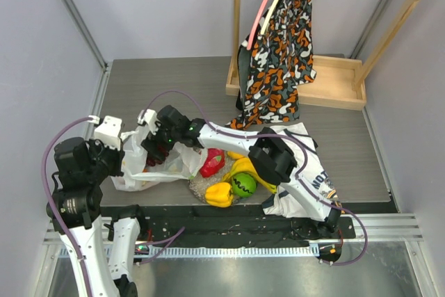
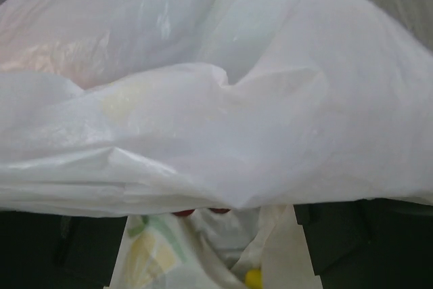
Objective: Take the fake fruits out of the plastic bag
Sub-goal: Take out the fake fruit from the plastic bag.
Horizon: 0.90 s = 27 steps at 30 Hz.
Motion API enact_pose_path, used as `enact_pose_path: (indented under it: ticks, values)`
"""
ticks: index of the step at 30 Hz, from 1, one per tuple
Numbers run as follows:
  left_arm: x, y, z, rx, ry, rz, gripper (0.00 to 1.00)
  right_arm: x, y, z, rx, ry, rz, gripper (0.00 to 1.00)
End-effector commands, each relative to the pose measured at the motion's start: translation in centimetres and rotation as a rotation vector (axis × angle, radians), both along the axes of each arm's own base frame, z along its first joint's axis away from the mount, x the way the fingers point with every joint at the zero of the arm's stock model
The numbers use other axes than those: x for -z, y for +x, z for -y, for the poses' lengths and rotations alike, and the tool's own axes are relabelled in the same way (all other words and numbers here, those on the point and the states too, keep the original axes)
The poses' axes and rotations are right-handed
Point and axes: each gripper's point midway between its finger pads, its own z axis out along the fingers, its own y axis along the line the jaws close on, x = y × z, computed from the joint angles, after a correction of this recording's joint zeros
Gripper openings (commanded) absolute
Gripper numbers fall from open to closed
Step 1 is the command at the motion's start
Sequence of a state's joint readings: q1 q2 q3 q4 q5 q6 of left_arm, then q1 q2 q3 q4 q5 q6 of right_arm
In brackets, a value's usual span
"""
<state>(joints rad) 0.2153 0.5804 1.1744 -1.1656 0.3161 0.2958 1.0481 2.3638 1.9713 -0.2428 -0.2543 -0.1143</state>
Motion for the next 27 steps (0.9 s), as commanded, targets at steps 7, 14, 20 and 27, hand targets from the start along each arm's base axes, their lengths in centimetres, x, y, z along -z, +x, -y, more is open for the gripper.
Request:
enact_pose_path:
  ticks: [7,14,20,27]
  values:
    - [-1.3,0.5,0.3,0.005,-0.024,0.013,0.0,0.8,2.2,-1.9,-0.001,0.06,0.018,0.53]
    - [-1.3,1.8,0.0,-0.002,-0.025,0.022,0.0,-4.2,1.1,-0.6,-0.08,0.106,-0.008,0.01]
    - [-1.5,3.5,-0.5,-0.025,-0.03,0.06,0.0,-14.8,-0.5,1.0,-0.213,0.269,0.041,0.01]
    - [-1.9,5.3,-0.8,-0.024,-0.037,0.083,0.0,-20.8,-3.1,4.1,-0.297,0.32,0.078,0.01]
